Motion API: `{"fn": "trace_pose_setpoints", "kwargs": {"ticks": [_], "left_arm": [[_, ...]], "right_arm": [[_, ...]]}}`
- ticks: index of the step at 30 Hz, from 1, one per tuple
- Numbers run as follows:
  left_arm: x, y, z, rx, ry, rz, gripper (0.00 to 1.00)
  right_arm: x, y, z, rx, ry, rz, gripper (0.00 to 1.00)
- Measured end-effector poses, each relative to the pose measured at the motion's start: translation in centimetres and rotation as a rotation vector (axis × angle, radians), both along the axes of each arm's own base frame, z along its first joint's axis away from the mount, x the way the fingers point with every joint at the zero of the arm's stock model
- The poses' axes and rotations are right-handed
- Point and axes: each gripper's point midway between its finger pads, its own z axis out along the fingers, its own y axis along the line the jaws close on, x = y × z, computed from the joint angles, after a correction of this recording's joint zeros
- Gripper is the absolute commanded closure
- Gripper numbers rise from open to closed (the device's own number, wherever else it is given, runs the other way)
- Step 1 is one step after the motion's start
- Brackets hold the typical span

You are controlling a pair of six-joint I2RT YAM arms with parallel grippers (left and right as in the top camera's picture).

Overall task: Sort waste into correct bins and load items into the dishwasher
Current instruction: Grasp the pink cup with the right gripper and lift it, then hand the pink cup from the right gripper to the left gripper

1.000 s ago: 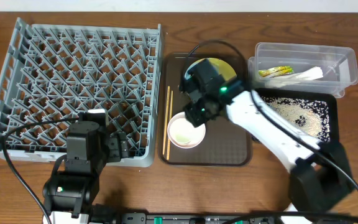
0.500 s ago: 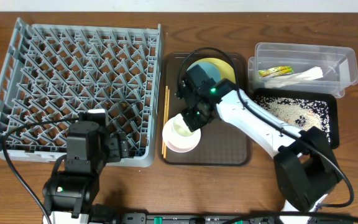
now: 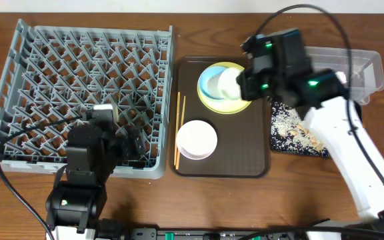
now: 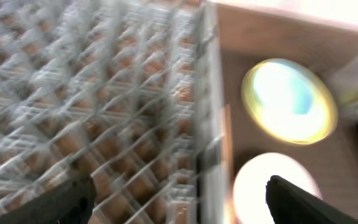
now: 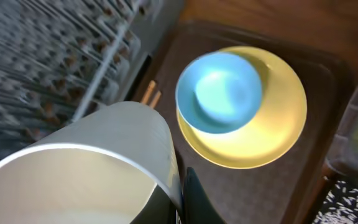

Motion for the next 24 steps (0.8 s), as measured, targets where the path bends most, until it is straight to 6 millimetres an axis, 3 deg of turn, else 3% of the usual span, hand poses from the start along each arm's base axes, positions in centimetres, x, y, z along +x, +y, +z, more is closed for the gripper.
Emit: {"fn": "trace_pose_setpoints", "kwargs": {"ticks": [6, 12, 17, 24], "left_arm": [[2.4, -3.6, 2.5, -0.197, -0.077, -0.121, 0.1], [4.6, -8.7, 5.4, -0.416, -0.157, -0.385, 0.1], [4.2, -11.5, 7.5, -0.53, -0.204, -0.599, 0.1], [2.0, -13.2, 10.0, -0.599, -0.253, -0.797, 0.1]], "right_arm": [[-0.5, 1.5, -0.2, 0.158, 0.086, 0.082, 0.99], [-1.6, 4.6, 1.9, 0.352, 0.108, 0.235, 0.99], [-2.7, 6.1, 4.2, 0.481, 0.106, 0.337, 0.99], [-3.9, 7.2, 6.5, 0.607, 0.12, 0.434, 0.99]]}}
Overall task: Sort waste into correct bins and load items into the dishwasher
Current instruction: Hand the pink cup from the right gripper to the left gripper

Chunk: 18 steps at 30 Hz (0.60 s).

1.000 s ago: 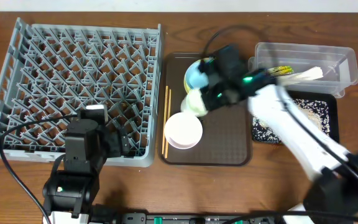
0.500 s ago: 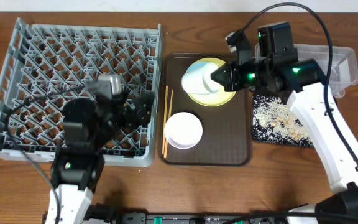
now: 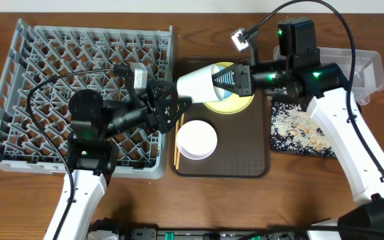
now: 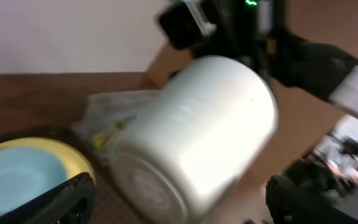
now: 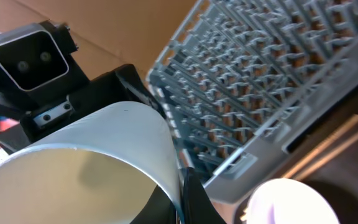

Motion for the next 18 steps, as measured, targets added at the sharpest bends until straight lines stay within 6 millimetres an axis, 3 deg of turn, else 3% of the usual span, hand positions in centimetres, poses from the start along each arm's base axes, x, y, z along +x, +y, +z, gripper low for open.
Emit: {"fn": "trace_pose_setpoints", "kwargs": {"ticks": [11, 18], "left_arm": [[-1.8, -0.9, 1.5, -0.025, -0.058, -0.109, 0.1], [-2.3, -1.1, 2.9, -0.042, -0.122, -0.129, 0.1]], "right_arm": [[-2.1, 0.5, 1.9, 0.11, 0.039, 0.118, 0.99], [-2.5, 0.7, 2.1, 0.121, 0.043, 0.137, 0.99]]}}
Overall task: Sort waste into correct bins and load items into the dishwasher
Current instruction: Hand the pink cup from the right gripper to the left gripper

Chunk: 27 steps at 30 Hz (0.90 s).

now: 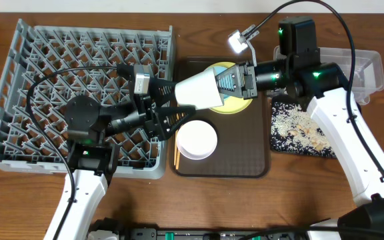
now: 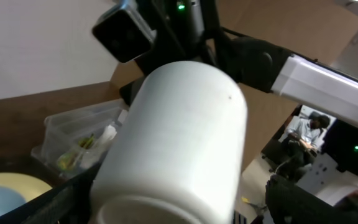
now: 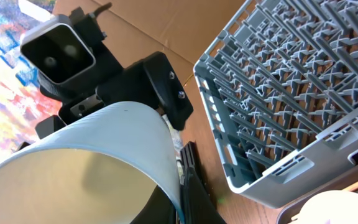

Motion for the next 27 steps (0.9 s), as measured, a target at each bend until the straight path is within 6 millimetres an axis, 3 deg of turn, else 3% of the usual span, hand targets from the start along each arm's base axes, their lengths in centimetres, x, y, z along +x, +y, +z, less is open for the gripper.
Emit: {"fn": "trace_pose_setpoints", "kwargs": {"ticks": [20, 27], "left_arm": [[-0.9, -0.5, 0.3, -0.011, 0.022, -0.054, 0.16], [-1.0, -0.6, 0.3, -0.013, 0.029, -0.056, 0.25]], "right_arm": [[-1.0, 0.9, 0.2, 0.01, 0.01, 0.041, 0.99], [-1.2, 0.9, 0.3, 0.016, 0.03, 0.048, 0.99]]}}
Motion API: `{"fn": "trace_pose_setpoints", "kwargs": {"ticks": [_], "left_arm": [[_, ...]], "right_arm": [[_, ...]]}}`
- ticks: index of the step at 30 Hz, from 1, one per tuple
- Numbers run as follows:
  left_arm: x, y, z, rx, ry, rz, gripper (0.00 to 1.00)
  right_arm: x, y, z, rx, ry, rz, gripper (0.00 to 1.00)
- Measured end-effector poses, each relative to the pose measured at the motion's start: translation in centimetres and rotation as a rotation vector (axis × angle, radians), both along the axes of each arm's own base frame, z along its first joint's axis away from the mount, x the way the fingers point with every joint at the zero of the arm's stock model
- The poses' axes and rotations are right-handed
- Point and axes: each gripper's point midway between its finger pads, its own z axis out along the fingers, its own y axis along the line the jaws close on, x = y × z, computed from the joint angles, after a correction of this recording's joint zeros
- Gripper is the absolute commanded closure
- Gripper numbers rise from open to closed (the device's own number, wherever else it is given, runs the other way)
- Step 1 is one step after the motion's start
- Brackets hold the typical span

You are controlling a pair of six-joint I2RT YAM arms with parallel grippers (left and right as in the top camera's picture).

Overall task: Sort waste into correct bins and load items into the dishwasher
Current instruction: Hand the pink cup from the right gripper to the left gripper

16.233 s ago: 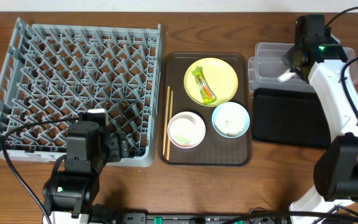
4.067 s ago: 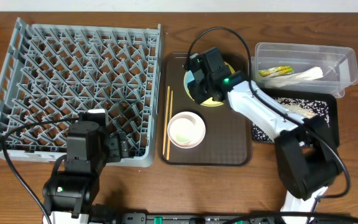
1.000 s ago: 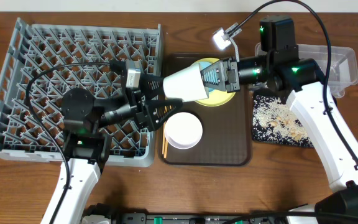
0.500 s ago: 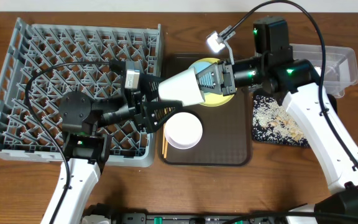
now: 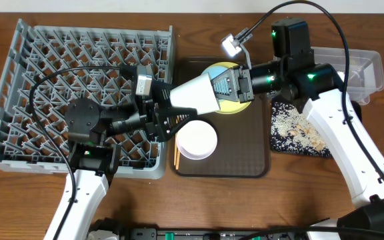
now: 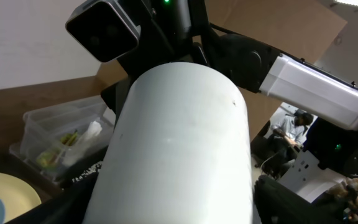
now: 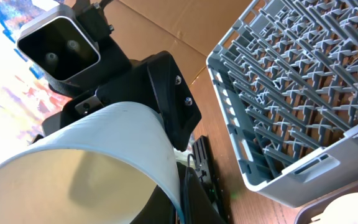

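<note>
A white cup (image 5: 199, 99) lies on its side in the air over the tray's left edge. My right gripper (image 5: 235, 85) is shut on its rim, with one finger (image 7: 194, 196) outside the wall of the cup (image 7: 92, 155). My left gripper (image 5: 172, 110) is open, and its dark fingers (image 6: 288, 199) flank the base end of the cup (image 6: 179, 137) from both sides. The grey dish rack (image 5: 79, 67) stands at the left.
A brown tray (image 5: 259, 167) holds a white bowl (image 5: 197, 140), a yellow plate (image 5: 239, 107) largely hidden under the cup, and chopsticks (image 5: 176, 160). A clear container (image 5: 362, 67) and a black mat with crumbs (image 5: 299, 130) are at the right.
The cup's base now sits deeper between my left gripper's fingers and fills more of the left wrist view. My right gripper keeps its hold on the rim.
At first my right gripper held the cup above the yellow plate while my left gripper hung open over the rack. Then the cup lay sideways, pointing at the left gripper, which had turned toward it. Since then the base has come between the left fingers.
</note>
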Motion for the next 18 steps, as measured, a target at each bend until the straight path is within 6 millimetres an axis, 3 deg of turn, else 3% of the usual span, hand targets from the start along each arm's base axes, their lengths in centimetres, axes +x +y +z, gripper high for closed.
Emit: {"fn": "trace_pose_setpoints", "kwargs": {"ticks": [18], "left_arm": [[0.0, 0.04, -0.01, 0.0, 0.004, -0.001, 0.36]], "right_arm": [[-0.29, 0.2, -0.01, 0.0, 0.008, 0.009, 0.99]]}}
